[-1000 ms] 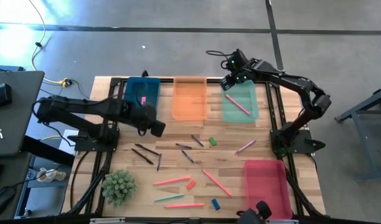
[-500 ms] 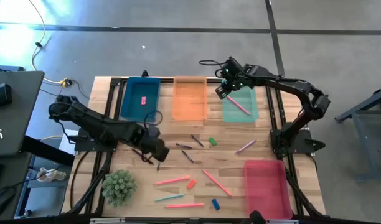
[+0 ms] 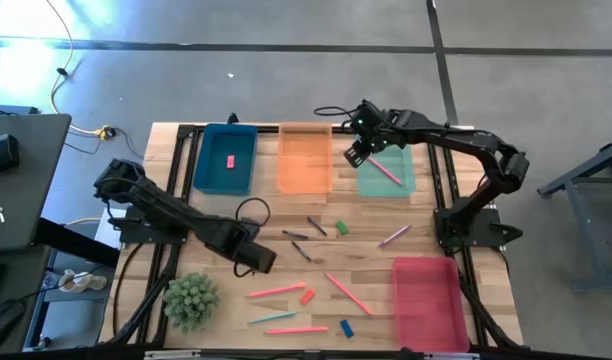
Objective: Sort crayons/erasers/pens/pencils in bins
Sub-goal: Put the bottom left blue crayon into the orange bin
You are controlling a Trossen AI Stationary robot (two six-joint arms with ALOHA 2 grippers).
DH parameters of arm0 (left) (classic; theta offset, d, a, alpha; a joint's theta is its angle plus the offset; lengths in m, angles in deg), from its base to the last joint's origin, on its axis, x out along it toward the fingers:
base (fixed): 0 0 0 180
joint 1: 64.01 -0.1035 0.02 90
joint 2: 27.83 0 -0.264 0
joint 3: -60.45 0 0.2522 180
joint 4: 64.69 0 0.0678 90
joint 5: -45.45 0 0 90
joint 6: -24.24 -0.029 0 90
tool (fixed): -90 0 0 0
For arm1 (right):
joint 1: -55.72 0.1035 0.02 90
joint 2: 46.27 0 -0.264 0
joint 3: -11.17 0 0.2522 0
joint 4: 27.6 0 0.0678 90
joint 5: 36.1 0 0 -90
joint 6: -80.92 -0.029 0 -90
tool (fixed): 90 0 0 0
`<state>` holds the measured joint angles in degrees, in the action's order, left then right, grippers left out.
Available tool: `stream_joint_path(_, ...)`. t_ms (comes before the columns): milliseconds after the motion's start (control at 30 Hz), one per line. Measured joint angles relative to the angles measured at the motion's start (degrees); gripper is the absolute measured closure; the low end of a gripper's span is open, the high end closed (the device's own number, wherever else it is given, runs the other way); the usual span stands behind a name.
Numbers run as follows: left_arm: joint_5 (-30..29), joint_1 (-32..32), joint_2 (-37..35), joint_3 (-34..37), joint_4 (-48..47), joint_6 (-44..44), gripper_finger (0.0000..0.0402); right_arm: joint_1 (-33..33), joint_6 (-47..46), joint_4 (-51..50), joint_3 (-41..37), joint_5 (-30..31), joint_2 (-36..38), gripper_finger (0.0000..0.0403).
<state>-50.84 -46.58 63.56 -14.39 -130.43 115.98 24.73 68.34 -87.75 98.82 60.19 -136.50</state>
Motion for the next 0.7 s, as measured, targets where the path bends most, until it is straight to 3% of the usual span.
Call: stream_joint_path(700, 1.33, -0.03, 11.72, -0.02, 6.01, 1.22, 0.02, 0.79, 0.18, -1.84, -0.07, 0.49, 0.0, 0.0279)
